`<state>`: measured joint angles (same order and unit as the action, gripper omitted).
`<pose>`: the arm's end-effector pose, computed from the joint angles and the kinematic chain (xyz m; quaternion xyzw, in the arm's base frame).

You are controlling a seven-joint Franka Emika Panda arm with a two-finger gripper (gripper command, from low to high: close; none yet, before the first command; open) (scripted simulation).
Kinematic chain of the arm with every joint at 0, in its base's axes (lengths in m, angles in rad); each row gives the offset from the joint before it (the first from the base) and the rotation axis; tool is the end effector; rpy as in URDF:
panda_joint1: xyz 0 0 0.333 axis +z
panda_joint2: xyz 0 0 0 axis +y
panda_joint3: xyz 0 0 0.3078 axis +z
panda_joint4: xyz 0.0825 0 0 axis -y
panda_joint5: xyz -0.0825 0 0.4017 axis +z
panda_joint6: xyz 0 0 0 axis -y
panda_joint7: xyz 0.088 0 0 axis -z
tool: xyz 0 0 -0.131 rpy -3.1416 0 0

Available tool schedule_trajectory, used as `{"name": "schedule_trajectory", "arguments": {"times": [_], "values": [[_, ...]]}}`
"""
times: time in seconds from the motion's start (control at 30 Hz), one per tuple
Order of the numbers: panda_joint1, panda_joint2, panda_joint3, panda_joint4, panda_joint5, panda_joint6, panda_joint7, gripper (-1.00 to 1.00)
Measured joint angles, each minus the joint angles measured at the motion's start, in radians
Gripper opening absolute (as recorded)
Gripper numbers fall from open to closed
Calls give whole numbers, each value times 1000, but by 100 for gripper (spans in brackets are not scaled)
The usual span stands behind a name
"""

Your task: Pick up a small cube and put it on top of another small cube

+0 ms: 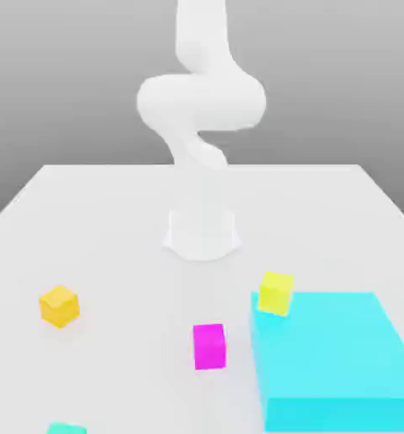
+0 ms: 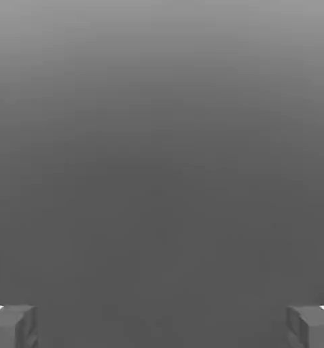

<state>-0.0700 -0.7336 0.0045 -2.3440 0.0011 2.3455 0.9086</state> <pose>0.4121 -0.0265 0.6452 -0.8246 0.4370 -0.3283 0.1460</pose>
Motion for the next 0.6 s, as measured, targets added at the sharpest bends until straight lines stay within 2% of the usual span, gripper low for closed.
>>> {"name": "schedule_trajectory", "arguments": {"times": [0.6], "values": [[-463, 479, -7, -317, -18, 329, 803, 0]]}}
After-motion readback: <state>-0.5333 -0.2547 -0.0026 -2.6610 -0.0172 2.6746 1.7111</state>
